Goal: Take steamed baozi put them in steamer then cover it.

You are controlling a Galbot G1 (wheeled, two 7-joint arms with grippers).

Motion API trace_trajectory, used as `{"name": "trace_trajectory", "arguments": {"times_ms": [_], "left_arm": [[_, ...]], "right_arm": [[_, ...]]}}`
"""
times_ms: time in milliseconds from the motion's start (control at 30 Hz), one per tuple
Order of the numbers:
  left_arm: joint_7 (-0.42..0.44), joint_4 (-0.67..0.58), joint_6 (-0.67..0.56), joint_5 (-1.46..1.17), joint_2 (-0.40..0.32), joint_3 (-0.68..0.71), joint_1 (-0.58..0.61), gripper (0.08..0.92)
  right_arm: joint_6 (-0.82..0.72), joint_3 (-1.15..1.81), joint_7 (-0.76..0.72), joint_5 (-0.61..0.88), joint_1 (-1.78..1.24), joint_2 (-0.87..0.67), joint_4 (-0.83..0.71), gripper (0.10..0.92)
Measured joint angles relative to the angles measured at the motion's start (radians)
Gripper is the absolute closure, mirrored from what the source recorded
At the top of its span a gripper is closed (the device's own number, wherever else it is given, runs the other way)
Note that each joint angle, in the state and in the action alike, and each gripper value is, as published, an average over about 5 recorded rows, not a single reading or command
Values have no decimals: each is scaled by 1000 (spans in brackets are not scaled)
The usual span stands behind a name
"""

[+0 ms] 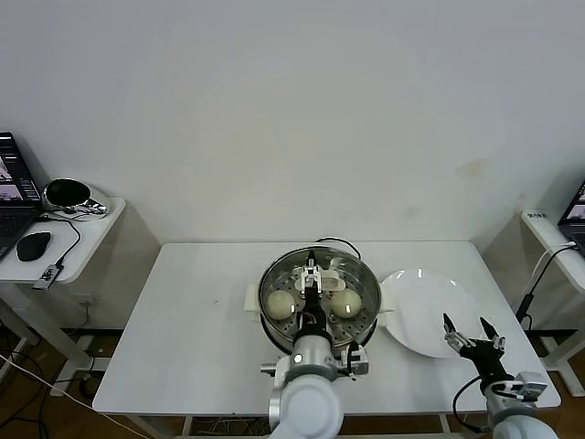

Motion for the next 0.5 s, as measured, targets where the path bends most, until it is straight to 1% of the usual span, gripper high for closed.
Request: {"name": "trace_trajectory", "arguments": {"times_ms": [67,300,400,500], "left_arm": [[7,-20,0,-3,6,1,8,183],[11,-104,0,-29,26,-14,41,177],[-6,-160,0,-75,38,-46,63,177],[-36,-225,0,-160,54,-108,91,177]], "right_arm": [[0,0,0,0,-1,0,1,203],[-9,-3,1,5,-12,1,15,203],[-18,-7,3,7,-21,-2,27,203],[-24,-14,4,6,-32,-5,43,203]]}}
